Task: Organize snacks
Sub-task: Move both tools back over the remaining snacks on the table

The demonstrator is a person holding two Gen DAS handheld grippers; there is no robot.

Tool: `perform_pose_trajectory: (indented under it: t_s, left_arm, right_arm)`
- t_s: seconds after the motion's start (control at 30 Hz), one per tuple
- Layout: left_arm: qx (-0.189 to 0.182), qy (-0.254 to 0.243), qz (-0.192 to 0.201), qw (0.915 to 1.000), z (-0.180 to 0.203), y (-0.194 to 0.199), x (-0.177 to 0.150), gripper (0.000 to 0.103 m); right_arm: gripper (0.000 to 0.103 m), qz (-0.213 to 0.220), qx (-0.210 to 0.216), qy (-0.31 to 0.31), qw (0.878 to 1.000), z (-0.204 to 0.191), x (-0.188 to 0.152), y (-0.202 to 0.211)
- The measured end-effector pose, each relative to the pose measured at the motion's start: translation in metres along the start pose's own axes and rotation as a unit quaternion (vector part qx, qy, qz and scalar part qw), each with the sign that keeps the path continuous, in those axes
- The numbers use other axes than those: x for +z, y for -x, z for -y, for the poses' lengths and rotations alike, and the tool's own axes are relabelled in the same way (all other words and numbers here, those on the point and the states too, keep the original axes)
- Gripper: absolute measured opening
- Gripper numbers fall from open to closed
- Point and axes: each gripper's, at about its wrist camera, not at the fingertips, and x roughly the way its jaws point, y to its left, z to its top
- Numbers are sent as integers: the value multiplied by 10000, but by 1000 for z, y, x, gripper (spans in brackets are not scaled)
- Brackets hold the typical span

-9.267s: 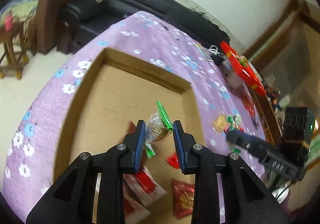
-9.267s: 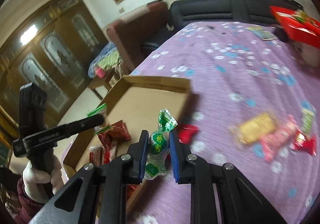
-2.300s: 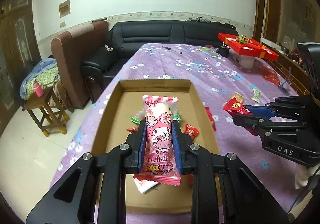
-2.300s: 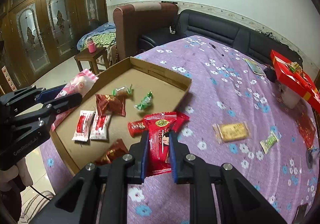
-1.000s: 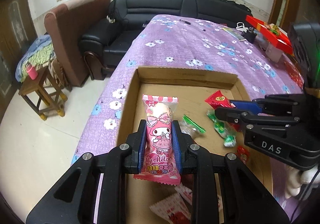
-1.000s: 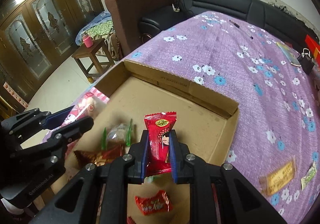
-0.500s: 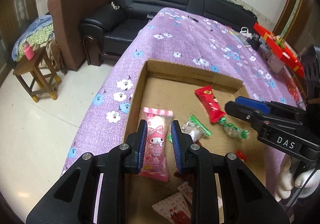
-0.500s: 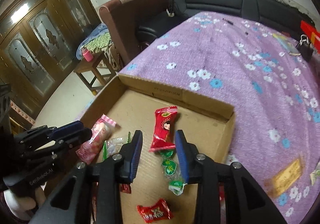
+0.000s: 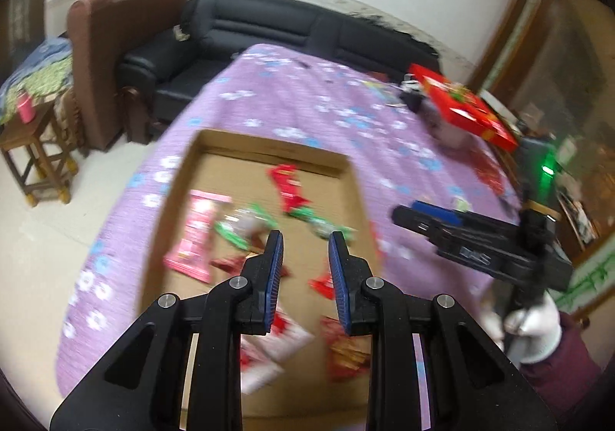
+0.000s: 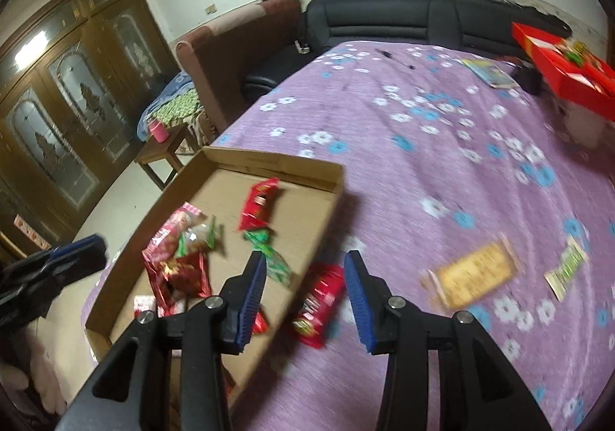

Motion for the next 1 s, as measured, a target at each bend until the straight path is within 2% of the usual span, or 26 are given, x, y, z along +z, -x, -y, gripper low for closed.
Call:
perform_pose_trajectory:
  t_s: [0.03,0.1,0.17,0.37,0.57,0.8,1.0]
  left_arm:
    - [-72,-70,-5,9999,10,1,-4,27]
    - [-244,-202,-30,9995,33,1,-15,44]
    - [-370,-306,-50,9988,50,1,-23,48]
    - [-720,-515,-304,9956,97,-13,-45,48]
    - [-869,-672,-632,9919,131,-35,-60,47]
    - [-914,-804,-995,9876,160,-68,-76,47]
    - [-767,-965,-1292,9839,175,-95,-91,47]
  right_arm:
    - [45,25,-10,-51,10000,6,-2,4]
    - [45,86,-39,-163,9998,19,-8,14]
    - [45,155,-61,-285,9995,34,-14,25]
    - [48,340,-221,-701,9967,85,-34,54]
    - [49,448,-340,-1143,9919,136,-53,72]
    - [49,616,-356,-1479,9864,174,-59,78]
    - [49,754,-373,-1583,9838,193,-56,80]
